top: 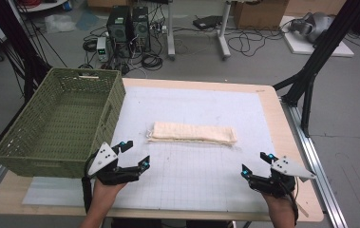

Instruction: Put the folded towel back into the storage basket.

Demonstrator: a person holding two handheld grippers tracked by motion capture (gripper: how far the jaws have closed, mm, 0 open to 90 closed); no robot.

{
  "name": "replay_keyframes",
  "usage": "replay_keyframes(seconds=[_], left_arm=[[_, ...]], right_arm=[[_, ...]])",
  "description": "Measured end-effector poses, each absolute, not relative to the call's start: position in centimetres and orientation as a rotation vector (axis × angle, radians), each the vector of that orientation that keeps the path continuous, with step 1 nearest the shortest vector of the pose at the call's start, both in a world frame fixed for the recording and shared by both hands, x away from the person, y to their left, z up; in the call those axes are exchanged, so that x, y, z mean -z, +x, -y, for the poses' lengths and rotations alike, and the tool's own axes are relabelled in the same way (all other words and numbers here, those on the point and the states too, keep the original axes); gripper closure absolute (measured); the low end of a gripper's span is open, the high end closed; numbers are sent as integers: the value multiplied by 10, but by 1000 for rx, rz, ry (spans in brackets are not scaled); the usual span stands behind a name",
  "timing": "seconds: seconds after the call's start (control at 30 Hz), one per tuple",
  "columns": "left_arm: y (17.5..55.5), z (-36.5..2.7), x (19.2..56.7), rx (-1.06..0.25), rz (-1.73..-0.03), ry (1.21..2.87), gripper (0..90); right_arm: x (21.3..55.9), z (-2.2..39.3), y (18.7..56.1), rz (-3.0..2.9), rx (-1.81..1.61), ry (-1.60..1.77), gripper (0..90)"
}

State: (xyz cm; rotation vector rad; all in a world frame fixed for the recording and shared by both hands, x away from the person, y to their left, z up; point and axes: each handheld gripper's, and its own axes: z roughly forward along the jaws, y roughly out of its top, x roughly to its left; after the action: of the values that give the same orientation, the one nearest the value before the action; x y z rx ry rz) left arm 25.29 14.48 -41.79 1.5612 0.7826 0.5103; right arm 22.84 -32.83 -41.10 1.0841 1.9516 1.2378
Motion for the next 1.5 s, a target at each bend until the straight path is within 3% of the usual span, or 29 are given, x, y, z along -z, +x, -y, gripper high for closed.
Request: replay_keyframes(seconds=[1.13, 1.5], left_arm=[[253, -140, 415, -478, -788, 1590, 174], [271, -136, 388, -469, -801, 1603, 176]], right_arm=[[410, 324, 229, -1974, -1268, 1085, 172], [411, 325, 231, -1982, -1280, 1093, 172]])
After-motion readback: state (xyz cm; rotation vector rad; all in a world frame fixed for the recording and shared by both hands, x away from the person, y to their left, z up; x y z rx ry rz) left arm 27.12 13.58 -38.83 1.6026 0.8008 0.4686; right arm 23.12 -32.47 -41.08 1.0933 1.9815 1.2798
